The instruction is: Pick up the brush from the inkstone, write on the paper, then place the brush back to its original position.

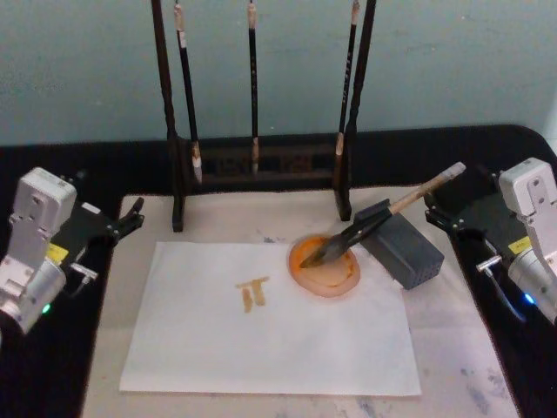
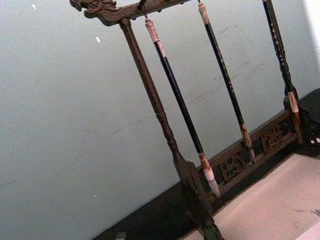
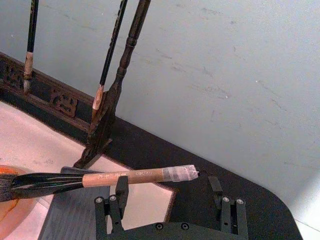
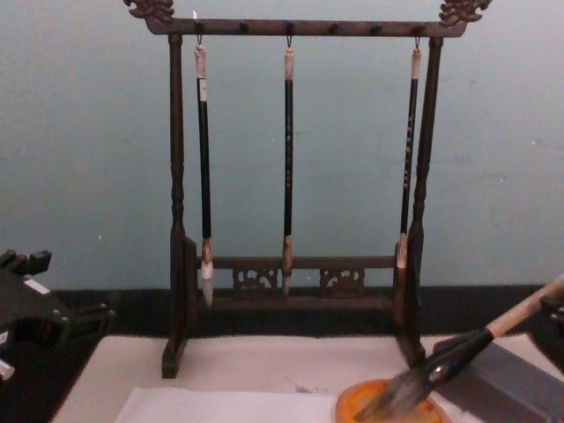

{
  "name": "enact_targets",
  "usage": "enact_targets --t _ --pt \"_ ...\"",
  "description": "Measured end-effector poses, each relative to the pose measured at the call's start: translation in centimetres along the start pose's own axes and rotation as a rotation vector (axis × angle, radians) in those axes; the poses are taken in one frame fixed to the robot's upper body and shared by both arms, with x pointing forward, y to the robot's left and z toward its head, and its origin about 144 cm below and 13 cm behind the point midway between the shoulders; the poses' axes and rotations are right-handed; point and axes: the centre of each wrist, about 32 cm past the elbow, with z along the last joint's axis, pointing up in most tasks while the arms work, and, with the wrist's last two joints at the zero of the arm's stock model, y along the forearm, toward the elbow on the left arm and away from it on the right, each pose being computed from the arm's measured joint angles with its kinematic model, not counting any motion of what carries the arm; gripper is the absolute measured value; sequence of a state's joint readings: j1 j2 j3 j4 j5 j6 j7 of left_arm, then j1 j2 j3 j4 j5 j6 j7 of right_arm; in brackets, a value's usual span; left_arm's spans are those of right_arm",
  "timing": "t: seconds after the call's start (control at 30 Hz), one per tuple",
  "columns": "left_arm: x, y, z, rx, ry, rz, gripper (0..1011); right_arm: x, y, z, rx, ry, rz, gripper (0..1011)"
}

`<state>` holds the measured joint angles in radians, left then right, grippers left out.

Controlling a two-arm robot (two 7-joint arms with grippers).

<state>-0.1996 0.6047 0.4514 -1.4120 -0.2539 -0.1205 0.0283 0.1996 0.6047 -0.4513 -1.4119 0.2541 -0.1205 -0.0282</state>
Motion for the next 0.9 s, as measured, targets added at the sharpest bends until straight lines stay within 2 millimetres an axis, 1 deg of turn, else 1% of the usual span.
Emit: enact_targets --t 0.9 --pt "0.00 0.00 0.00 0.000 0.000 0.000 1010 -0.01 0.00 0.00 0.000 0.000 0.000 1000"
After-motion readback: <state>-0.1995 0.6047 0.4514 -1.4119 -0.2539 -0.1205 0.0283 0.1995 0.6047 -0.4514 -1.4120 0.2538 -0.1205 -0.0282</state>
